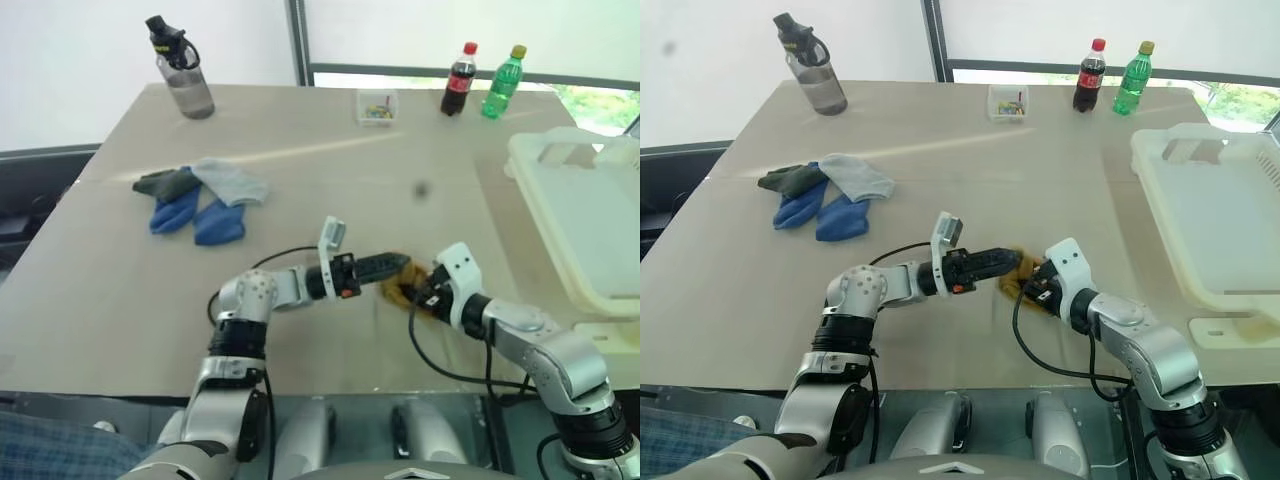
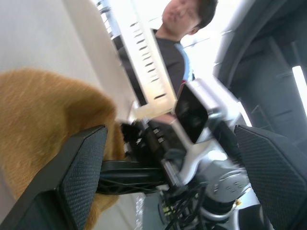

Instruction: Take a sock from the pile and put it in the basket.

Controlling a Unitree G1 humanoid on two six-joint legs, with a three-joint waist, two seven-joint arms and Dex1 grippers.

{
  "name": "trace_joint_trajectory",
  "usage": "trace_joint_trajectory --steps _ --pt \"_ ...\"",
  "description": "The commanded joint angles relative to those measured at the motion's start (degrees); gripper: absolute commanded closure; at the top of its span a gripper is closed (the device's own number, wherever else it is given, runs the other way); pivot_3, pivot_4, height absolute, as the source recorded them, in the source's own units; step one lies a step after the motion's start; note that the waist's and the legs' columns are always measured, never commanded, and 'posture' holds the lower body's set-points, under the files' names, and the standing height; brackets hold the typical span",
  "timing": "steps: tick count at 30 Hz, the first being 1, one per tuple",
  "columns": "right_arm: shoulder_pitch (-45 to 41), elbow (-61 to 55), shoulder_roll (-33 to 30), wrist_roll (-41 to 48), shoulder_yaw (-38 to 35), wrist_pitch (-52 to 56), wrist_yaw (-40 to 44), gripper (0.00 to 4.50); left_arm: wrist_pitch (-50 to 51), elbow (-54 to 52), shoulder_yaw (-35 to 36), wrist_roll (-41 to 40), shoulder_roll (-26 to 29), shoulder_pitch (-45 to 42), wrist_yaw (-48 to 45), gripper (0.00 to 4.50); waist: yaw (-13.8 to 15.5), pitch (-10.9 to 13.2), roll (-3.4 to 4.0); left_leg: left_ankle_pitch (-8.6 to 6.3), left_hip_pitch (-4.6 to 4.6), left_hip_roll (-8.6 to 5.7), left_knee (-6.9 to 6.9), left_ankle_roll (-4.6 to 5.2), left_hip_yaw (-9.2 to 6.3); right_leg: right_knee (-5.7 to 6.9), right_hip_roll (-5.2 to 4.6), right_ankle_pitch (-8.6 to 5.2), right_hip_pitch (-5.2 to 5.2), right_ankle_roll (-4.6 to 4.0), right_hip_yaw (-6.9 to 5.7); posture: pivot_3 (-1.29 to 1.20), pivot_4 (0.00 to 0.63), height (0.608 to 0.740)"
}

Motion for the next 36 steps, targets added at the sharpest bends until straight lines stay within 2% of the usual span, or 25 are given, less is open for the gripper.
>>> trace_joint_trajectory --steps 1,2,8,13,19,23,26,28,30,36 --pt "2.8 4.7 -0.7 -1.6 1.0 3.1 -0.5 4.26 -1.0 -1.8 5.3 -2.5 1.8 -1.0 1.9 0.00 0.0 0.0 0.00 0.00 0.01 0.00 -0.02 0.00 0.00 -0.01 0.00 0.03 0.00 -0.06 -0.01 0.00 0.150 0.740" --pt "2.8 4.6 -0.9 -1.6 1.0 3.2 -0.3 4.48 -1.1 -1.5 6.7 -2.5 2.6 -1.2 3.1 0.00 0.0 0.0 0.00 0.00 0.01 0.00 -0.03 0.00 -0.01 -0.03 0.01 0.07 0.00 -0.12 -0.02 0.00 0.150 0.740" --pt "2.5 4.7 -0.9 -1.9 0.9 2.8 -0.1 4.48 4.6 -3.8 12.2 -7.8 4.6 -0.7 7.3 0.00 0.1 0.0 -0.03 0.00 0.00 -0.02 -0.03 0.00 -0.02 -0.07 0.00 -0.01 0.00 0.02 -0.04 0.00 0.150 0.740" --pt "0.9 3.8 1.2 0.0 -1.5 1.7 0.2 4.48 5.1 -4.6 14.4 -9.0 5.0 1.5 10.5 0.00 0.0 0.0 -0.04 0.00 0.01 -0.02 -0.05 -0.01 -0.02 -0.07 -0.02 0.06 0.01 -0.08 -0.03 0.00 0.150 0.740" --pt "-4.3 0.1 2.7 4.3 -9.1 -0.5 1.3 4.48 6.0 -8.3 16.3 -12.7 5.7 4.3 11.9 0.00 0.0 0.3 0.10 0.01 -0.06 0.00 -0.07 -0.01 0.00 -0.07 0.00 0.10 -0.08 -0.16 0.00 0.00 0.150 0.740" --pt "-10.9 -0.7 6.1 8.9 -16.6 -5.9 0.9 4.48 5.1 -11.2 16.4 -14.7 5.4 6.5 12.6 0.00 0.0 0.8 0.23 0.01 -0.25 -0.10 -0.13 -0.01 0.08 -0.06 -0.09 0.13 -0.30 -0.19 0.10 0.00 0.150 0.740" --pt "-15.1 2.1 8.8 11.1 -23.8 -9.9 -2.2 4.48 5.0 -12.4 16.5 -16.5 4.6 7.0 13.8 0.00 0.3 0.9 0.15 0.07 -0.51 -0.13 -0.33 -0.11 0.03 -0.05 -0.10 0.14 -0.62 -0.21 0.08 0.00 0.150 0.740" --pt "-16.7 3.9 8.5 10.4 -26.3 -12.0 -3.5 4.48 4.7 -13.1 16.0 -16.9 4.3 7.5 14.5 0.00 0.4 0.9 0.14 0.19 -1.01 -0.19 -0.27 -0.30 0.00 0.03 -0.14 0.16 -1.10 -0.22 0.06 0.00 0.150 0.740" --pt "-18.2 5.8 6.8 9.0 -28.0 -13.6 -4.7 4.48 4.4 -13.5 15.5 -17.0 4.2 8.1 15.0 0.00 0.5 0.9 0.15 0.19 -1.03 -0.30 -0.27 -0.30 0.02 0.02 -0.23 0.15 -1.12 -0.21 0.08 0.00 0.150 0.740" --pt "-23.1 18.3 -4.6 2.5 -34.0 -15.6 -8.2 4.48 4.3 -14.5 15.3 -18.5 4.0 8.8 16.5 0.00 0.4 1.0 0.21 0.19 -1.01 -0.35 -0.29 -0.28 0.16 -0.01 -0.24 0.15 -1.12 -0.21 0.16 0.00 0.150 0.740"
